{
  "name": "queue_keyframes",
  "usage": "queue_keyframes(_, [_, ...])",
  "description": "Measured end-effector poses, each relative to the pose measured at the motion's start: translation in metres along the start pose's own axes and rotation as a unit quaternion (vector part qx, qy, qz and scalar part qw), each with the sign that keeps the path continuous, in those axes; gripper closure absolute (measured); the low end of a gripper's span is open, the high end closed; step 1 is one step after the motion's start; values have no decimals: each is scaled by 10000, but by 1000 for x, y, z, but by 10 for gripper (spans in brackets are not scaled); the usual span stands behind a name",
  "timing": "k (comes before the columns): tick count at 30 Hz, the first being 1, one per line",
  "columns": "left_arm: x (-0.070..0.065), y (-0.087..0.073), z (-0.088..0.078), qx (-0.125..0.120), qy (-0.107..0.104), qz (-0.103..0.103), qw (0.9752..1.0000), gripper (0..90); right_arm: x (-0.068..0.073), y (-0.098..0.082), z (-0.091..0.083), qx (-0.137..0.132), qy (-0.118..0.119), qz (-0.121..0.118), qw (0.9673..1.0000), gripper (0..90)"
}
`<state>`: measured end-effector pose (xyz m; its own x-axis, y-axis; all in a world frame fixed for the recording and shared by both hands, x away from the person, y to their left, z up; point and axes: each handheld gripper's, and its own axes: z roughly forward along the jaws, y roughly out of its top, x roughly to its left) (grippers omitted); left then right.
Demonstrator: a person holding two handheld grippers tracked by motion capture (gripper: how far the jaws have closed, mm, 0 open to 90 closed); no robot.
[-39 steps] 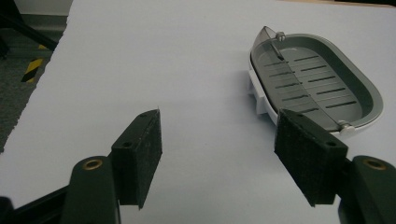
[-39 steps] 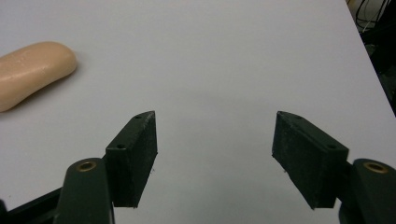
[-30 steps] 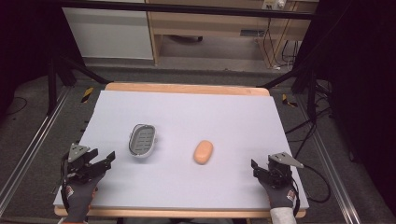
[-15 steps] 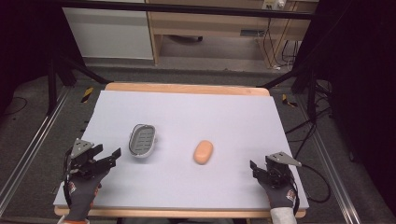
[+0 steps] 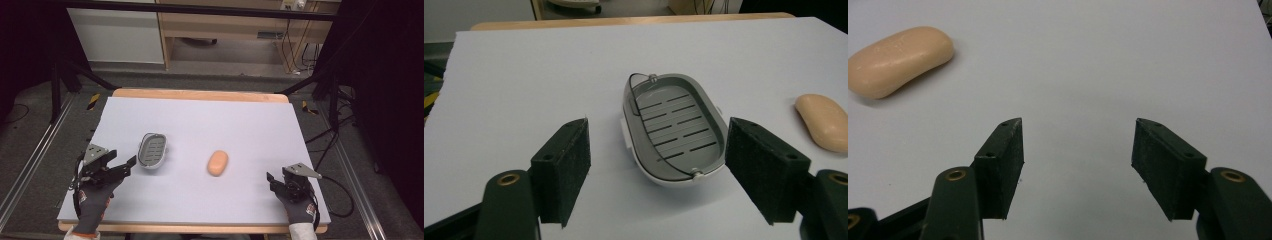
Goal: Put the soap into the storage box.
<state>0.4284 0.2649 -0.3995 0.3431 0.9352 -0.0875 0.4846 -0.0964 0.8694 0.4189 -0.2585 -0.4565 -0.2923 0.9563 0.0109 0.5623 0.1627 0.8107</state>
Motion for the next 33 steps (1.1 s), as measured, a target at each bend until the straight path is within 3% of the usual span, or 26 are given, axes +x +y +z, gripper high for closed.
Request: queue_keyframes(33, [-63,30,38,229,-340,522,9978,265,5,-1,3,-15,107,-108,9999,378])
